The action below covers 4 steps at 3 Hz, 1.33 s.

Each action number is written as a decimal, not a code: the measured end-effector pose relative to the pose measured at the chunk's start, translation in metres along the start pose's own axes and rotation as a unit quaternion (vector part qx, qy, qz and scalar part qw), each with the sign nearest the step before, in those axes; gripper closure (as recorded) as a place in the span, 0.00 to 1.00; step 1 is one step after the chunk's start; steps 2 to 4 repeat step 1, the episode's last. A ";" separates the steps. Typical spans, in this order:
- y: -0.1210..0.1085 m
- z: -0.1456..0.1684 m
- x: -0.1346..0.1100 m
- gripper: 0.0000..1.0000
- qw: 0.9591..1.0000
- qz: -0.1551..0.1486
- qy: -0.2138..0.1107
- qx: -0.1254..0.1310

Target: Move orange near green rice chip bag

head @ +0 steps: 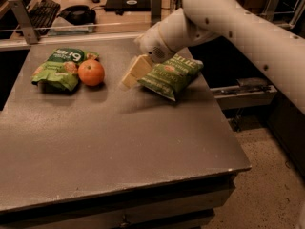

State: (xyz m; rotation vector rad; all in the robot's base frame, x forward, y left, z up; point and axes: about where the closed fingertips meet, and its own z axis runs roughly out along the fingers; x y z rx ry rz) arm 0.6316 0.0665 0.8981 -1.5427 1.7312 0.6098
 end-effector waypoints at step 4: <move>-0.008 -0.041 0.029 0.00 0.999 0.018 -0.007 0.028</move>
Offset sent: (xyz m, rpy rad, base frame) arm 0.0000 0.0000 0.0000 0.0000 0.0000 0.0000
